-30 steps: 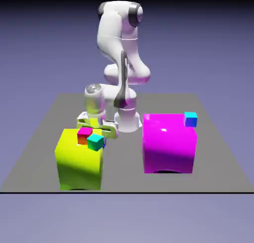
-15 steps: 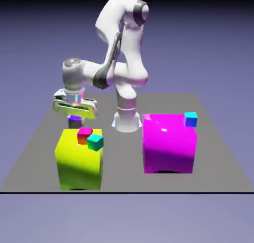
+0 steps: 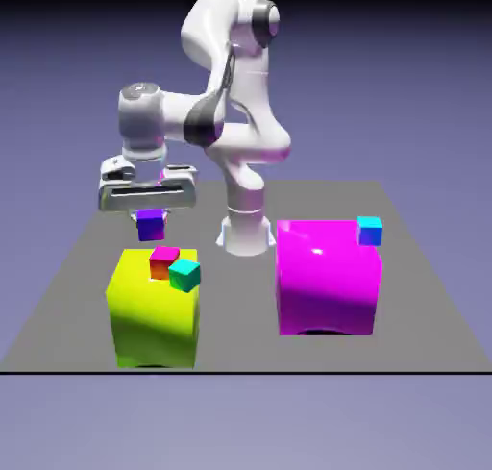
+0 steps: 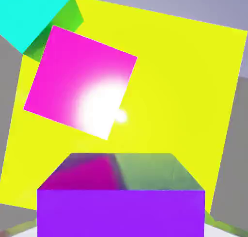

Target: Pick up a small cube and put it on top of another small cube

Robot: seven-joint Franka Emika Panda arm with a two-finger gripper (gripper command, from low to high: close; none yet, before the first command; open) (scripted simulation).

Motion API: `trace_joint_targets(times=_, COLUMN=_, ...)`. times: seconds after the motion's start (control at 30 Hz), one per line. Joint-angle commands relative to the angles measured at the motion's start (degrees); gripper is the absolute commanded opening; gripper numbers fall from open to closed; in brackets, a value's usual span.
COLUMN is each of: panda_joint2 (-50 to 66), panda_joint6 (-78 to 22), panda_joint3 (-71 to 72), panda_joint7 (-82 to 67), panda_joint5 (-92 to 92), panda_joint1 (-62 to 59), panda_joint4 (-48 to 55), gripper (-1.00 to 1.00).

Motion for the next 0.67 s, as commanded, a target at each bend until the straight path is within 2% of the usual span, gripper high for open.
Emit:
trace_joint_targets(times=0.0, panda_joint2=0.3, panda_joint6=-0.7, panda_joint3=-1.4, panda_joint7=-1.1, panda_joint5=-0.3, panda_joint1=2.1, panda_joint4=0.9, gripper=-1.0)
trace_joint_targets(times=0.27, panda_joint2=2.6, panda_joint6=-6.3, panda_joint3=-12.7, panda_joint7=-10.2, panda_joint5=-1.3, panda_joint1=18.7, panda_joint4=8.4, gripper=-1.0)
trace_joint_targets(times=0.37, panda_joint2=2.8, panda_joint6=-9.2, panda_joint3=-15.2, panda_joint7=-12.6, panda_joint5=-1.5, panda_joint1=21.5, panda_joint4=11.9, gripper=-1.0)
trace_joint_targets(times=0.53, panda_joint2=7.1, panda_joint6=1.3, panda_joint3=-16.1, panda_joint7=-14.1, panda_joint5=0.4, panda_joint1=20.9, panda_joint4=5.2, gripper=-1.0)
trace_joint_targets(times=0.57, panda_joint2=7.1, panda_joint6=1.3, panda_joint3=-16.1, panda_joint7=-14.1, panda_joint5=0.4, panda_joint1=20.9, panda_joint4=5.2, gripper=1.0)
trace_joint_targets(times=0.63, panda_joint2=6.0, panda_joint6=-1.2, panda_joint3=-15.8, panda_joint7=-13.8, panda_joint5=-0.1, panda_joint1=21.1, panda_joint4=6.8, gripper=1.0)
